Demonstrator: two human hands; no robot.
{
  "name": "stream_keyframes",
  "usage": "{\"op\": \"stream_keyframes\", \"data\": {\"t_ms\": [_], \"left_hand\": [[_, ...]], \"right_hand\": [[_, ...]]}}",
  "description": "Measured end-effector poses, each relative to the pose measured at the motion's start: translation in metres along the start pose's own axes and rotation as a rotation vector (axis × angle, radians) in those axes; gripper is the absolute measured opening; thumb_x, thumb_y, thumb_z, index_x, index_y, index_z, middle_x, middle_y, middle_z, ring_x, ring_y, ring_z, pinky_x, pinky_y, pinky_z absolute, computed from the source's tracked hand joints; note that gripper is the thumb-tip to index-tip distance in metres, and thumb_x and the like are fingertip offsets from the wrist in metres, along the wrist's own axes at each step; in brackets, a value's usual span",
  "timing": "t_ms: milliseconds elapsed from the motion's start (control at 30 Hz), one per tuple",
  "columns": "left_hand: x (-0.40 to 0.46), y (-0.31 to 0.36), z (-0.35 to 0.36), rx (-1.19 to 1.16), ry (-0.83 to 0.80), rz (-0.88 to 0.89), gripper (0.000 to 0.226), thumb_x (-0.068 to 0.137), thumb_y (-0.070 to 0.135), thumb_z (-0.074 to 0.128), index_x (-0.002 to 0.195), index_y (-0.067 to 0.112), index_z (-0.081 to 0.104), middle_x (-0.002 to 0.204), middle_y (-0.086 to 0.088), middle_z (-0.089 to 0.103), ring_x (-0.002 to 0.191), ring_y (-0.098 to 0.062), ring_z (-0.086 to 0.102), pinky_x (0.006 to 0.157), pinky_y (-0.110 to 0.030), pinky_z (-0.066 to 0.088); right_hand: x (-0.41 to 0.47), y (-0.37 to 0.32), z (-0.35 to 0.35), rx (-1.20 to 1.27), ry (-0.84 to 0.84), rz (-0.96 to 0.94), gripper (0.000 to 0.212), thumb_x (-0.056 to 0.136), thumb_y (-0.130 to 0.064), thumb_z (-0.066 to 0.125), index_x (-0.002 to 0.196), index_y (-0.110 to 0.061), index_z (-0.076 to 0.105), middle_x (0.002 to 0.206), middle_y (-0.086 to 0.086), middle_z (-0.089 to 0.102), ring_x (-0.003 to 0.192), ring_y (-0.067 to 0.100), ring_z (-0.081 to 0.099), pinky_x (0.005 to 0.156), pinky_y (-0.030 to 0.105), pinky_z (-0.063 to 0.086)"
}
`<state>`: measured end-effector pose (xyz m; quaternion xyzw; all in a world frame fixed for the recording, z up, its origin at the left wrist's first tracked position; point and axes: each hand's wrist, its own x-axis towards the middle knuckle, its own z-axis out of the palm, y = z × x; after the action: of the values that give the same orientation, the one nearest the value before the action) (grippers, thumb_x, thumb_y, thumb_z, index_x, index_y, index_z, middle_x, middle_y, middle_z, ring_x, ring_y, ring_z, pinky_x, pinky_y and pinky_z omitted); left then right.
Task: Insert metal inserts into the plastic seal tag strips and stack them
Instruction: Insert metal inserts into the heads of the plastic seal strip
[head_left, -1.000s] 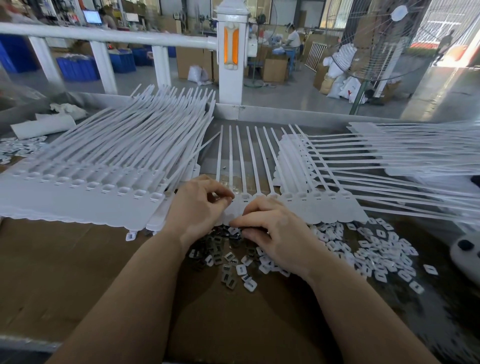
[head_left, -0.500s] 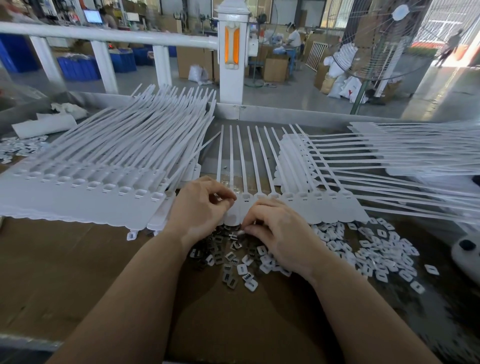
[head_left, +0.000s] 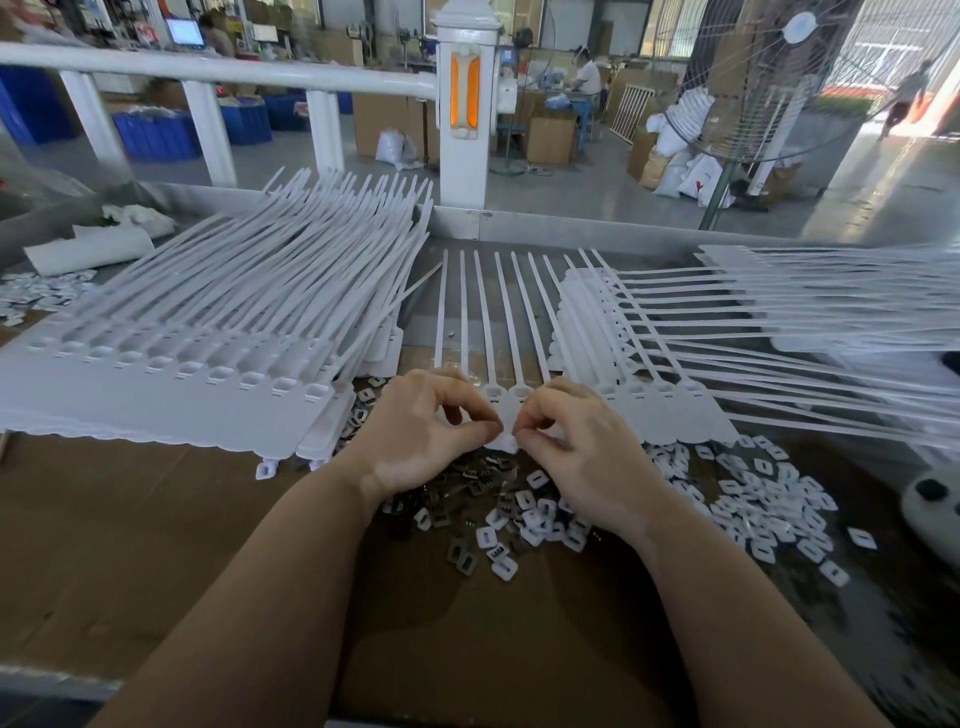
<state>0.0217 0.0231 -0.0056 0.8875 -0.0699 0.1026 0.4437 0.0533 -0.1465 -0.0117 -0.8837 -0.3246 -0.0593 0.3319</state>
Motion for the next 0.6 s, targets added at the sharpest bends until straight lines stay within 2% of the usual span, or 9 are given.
{"op": "stream_keyframes", "data": {"t_ms": [133, 233, 333, 400, 500, 600], "left_hand": [[-0.001, 0.001, -0.004, 0.03, -0.092, 0.018, 0.013, 0.074, 0.015, 0.072, 0.069, 0.027, 0.072, 0.08, 0.009, 0.061, 0.07, -0.002, 0.051, 0.061, -0.009, 0.035], [-0.002, 0.001, -0.006, 0.06, -0.166, 0.037, 0.02, 0.073, 0.012, 0.073, 0.068, 0.032, 0.069, 0.082, 0.012, 0.059, 0.069, 0.002, 0.05, 0.061, -0.008, 0.037], [-0.002, -0.002, -0.006, 0.115, -0.197, 0.045, 0.019, 0.073, 0.016, 0.074, 0.07, 0.034, 0.069, 0.083, 0.012, 0.059, 0.072, -0.002, 0.052, 0.063, -0.01, 0.038], [-0.001, -0.003, -0.005, 0.124, -0.198, 0.039, 0.018, 0.073, 0.017, 0.074, 0.071, 0.035, 0.069, 0.083, 0.012, 0.06, 0.075, -0.007, 0.054, 0.063, -0.011, 0.04], [0.0, -0.004, -0.005, 0.12, -0.186, 0.038, 0.018, 0.073, 0.018, 0.075, 0.071, 0.034, 0.07, 0.082, 0.012, 0.06, 0.078, -0.011, 0.056, 0.066, -0.016, 0.042], [-0.001, -0.005, -0.004, 0.14, -0.181, 0.037, 0.016, 0.073, 0.019, 0.075, 0.072, 0.034, 0.071, 0.083, 0.011, 0.06, 0.074, -0.006, 0.054, 0.063, -0.013, 0.039]], "right_hand": [[-0.004, -0.002, -0.012, 0.035, -0.089, 0.051, 0.031, 0.081, -0.01, 0.063, 0.061, -0.031, 0.051, 0.09, -0.019, 0.051, 0.098, 0.0, 0.044, 0.092, 0.021, 0.031], [-0.007, -0.003, -0.018, -0.002, -0.133, 0.076, 0.032, 0.078, -0.009, 0.062, 0.058, -0.03, 0.05, 0.089, -0.018, 0.052, 0.099, 0.001, 0.043, 0.092, 0.023, 0.029], [-0.007, -0.004, -0.021, -0.049, -0.204, 0.099, 0.029, 0.075, -0.01, 0.062, 0.054, -0.026, 0.05, 0.089, -0.016, 0.053, 0.1, 0.004, 0.044, 0.094, 0.027, 0.03], [-0.007, -0.004, -0.021, -0.053, -0.23, 0.112, 0.031, 0.074, -0.01, 0.063, 0.051, -0.026, 0.051, 0.087, -0.019, 0.051, 0.099, -0.001, 0.04, 0.097, 0.032, 0.033], [-0.008, -0.004, -0.021, -0.047, -0.194, 0.095, 0.029, 0.076, -0.01, 0.062, 0.054, -0.028, 0.055, 0.085, -0.021, 0.051, 0.098, -0.002, 0.04, 0.098, 0.033, 0.032], [-0.008, -0.003, -0.018, -0.037, -0.084, 0.032, 0.021, 0.078, -0.01, 0.063, 0.068, -0.028, 0.065, 0.083, -0.019, 0.054, 0.093, 0.003, 0.047, 0.093, 0.027, 0.033]]}}
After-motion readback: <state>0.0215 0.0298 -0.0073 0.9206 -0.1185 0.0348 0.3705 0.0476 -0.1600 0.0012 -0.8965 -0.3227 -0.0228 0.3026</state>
